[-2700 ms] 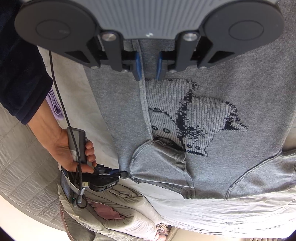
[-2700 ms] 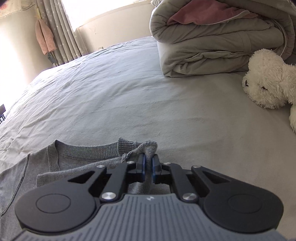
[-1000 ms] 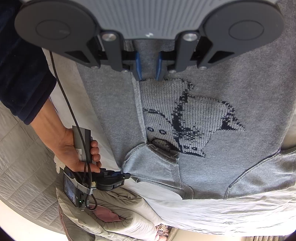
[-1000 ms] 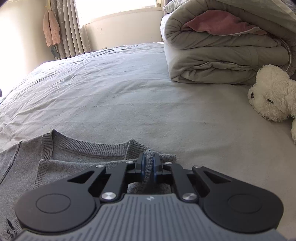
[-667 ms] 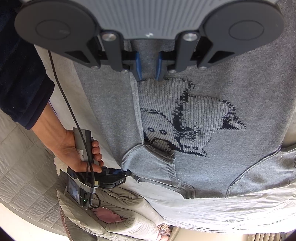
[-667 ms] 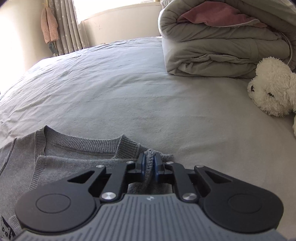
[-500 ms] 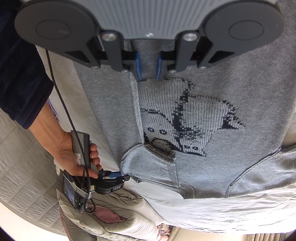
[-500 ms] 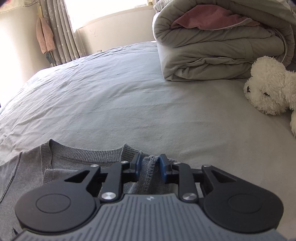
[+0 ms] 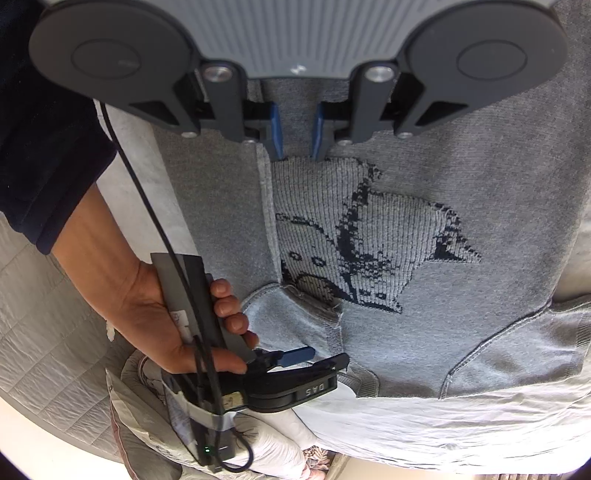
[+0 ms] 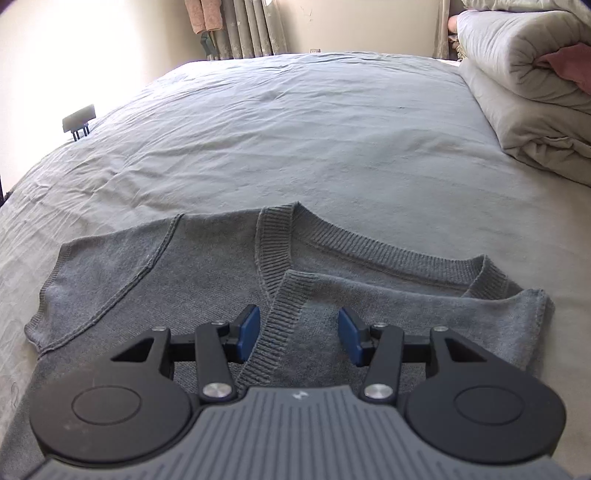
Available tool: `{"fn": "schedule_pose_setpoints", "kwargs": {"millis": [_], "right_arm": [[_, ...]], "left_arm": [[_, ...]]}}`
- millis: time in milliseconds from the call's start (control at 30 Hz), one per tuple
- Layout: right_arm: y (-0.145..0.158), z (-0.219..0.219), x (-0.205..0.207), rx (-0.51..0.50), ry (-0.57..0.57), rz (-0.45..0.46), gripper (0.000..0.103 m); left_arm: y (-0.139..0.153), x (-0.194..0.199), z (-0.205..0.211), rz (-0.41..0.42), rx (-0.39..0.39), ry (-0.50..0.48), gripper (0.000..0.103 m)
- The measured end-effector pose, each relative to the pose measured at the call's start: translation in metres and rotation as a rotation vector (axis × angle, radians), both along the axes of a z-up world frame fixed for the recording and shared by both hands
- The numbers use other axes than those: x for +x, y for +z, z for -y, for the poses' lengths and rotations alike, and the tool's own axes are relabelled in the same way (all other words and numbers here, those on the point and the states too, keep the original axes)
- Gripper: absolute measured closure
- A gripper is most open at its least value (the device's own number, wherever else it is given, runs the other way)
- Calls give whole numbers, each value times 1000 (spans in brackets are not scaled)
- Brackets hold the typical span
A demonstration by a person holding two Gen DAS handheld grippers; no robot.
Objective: Fold clothes
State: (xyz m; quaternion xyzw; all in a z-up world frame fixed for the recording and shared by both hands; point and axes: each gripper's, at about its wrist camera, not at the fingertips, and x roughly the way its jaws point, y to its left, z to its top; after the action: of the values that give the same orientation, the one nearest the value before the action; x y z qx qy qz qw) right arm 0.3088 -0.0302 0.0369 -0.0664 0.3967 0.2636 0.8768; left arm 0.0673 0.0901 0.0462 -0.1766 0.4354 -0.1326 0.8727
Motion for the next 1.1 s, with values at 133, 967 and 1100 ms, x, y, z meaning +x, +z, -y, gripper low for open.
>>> {"fn": "schedule_pose_setpoints", "kwargs": {"millis": [133, 967, 1100], "right_arm": [[2, -7, -4, -13, -47, 59, 96], [21, 107, -147, 116, -200, -27, 54], [26, 111, -154, 147, -219, -24, 54]], "left_arm": [[1, 1, -2, -3, -3, 11, 85], [8, -16, 8, 10, -30, -21, 79], [10, -19, 10, 12, -23, -10, 79]]}}
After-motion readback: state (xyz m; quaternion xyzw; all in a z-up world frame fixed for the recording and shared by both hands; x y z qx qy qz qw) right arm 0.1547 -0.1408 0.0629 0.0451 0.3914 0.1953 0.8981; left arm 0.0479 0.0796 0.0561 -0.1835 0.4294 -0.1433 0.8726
